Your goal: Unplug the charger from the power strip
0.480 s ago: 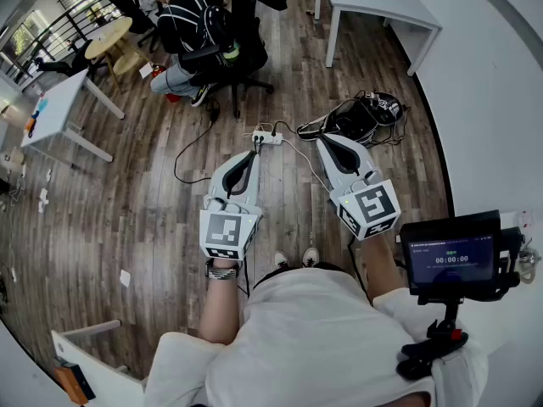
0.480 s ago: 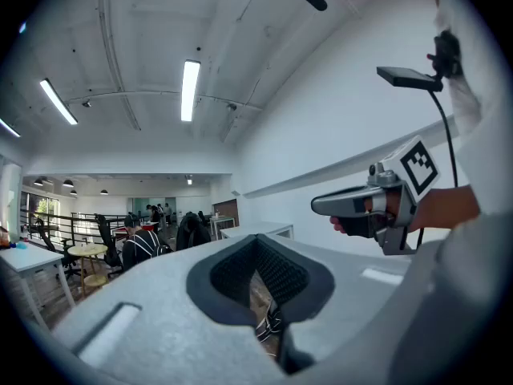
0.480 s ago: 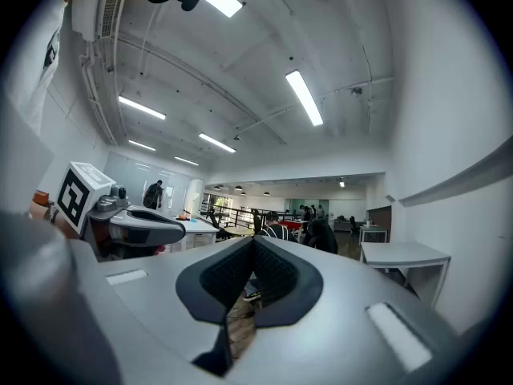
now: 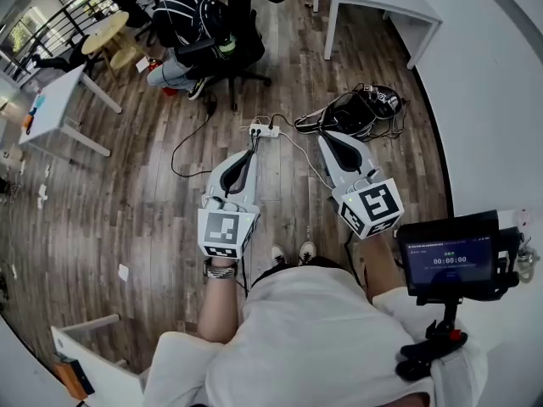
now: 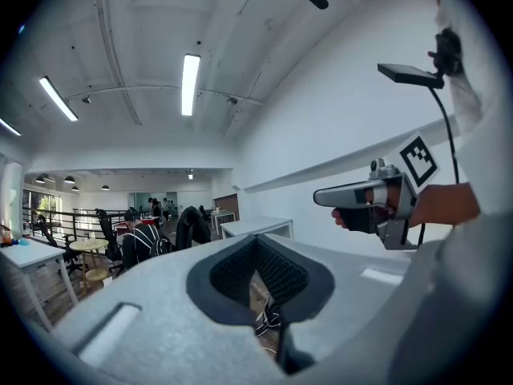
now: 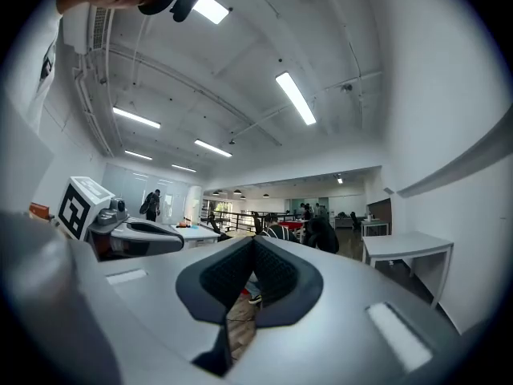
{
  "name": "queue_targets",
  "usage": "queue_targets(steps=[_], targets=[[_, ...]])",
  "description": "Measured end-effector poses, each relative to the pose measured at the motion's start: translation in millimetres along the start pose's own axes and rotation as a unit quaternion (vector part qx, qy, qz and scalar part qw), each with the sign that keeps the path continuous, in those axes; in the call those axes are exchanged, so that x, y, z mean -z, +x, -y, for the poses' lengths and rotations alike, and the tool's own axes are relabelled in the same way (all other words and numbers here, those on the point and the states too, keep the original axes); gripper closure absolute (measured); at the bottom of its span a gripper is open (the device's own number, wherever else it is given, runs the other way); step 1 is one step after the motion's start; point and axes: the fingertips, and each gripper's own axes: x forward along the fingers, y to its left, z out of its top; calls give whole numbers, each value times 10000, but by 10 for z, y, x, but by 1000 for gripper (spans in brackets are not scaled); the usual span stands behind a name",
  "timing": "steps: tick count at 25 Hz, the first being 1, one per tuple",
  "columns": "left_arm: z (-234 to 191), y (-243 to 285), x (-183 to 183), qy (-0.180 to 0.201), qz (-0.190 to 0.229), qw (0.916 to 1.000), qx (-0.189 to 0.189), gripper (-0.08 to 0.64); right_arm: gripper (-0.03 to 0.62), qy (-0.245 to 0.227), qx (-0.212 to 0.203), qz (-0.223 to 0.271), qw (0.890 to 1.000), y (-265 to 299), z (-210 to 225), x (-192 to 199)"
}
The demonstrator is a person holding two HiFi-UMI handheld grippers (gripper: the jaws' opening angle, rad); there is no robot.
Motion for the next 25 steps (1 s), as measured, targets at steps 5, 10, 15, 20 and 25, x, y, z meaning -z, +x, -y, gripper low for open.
queue_targets(steps=[5,10,15,20,25], targets=[[93,61,162,-74,-82,9999,-52,557,591,0,-19,-26,10000,-74,88,120],[295,204,300,-181,-215,9995,-127,557,591,134,26,-205,9997,-251,344,310],[413,596,259,-244,-362,9989,-168,557,591,419,-8,-417,9983,-166,772,429],[321,827,289,-180,-407,9989,-133,557,591,615,-175,-378,9972,77,853,492],[77,1112,370,-205,-412,9989,-82,557,591,661,-228,-348,9969,419,936,517]])
